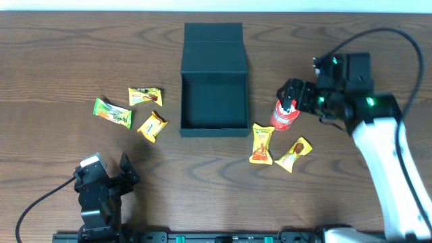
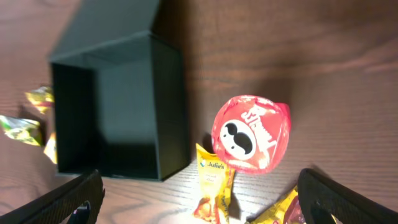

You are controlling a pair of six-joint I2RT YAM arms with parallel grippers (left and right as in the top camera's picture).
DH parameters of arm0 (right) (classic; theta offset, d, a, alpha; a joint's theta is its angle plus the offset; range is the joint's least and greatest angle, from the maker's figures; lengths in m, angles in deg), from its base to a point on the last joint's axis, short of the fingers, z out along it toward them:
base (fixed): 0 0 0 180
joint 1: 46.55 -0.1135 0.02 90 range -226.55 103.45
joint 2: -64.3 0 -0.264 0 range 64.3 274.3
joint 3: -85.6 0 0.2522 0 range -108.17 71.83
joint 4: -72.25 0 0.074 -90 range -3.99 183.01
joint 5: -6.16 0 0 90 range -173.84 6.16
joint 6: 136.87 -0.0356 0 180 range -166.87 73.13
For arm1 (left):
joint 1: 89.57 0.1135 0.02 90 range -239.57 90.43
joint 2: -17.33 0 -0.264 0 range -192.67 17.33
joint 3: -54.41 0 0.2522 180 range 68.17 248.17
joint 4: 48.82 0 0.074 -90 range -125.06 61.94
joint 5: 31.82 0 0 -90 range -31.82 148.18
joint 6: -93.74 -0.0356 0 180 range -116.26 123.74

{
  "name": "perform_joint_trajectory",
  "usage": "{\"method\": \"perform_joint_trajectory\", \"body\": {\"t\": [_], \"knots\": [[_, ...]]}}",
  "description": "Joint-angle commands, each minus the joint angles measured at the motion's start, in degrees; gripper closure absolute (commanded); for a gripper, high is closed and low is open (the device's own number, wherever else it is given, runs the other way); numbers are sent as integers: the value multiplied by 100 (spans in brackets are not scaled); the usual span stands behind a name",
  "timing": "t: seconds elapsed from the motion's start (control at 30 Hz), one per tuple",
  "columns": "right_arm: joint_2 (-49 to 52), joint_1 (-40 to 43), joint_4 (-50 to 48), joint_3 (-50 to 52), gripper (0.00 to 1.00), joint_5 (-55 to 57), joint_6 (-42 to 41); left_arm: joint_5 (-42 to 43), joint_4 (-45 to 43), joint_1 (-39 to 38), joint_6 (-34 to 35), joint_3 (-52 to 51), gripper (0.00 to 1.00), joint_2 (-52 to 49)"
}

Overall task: Pack container
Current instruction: 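Grasp the red Pringles can with the right gripper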

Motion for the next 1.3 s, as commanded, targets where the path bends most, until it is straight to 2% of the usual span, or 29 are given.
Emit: {"method": "perform_joint_trajectory", "body": {"t": [0.0,0.3,1.03,1.2,1.27], "knots": [[616,-35,162,-208,1,39,144,2,-4,-17,-122,-76,5,37],[1657,-114,343,-208,1,402,42,2,-4,-17,-122,-76,5,37],[2022,-400,2,-155,1,402,236,2,-4,-17,-122,-76,5,37],[2022,-409,-17,-140,12,468,236,4,-4,-17,-122,-76,5,37],[2022,-409,-15,-140,22,555,236,2,-4,-17,-122,-76,5,37]]}}
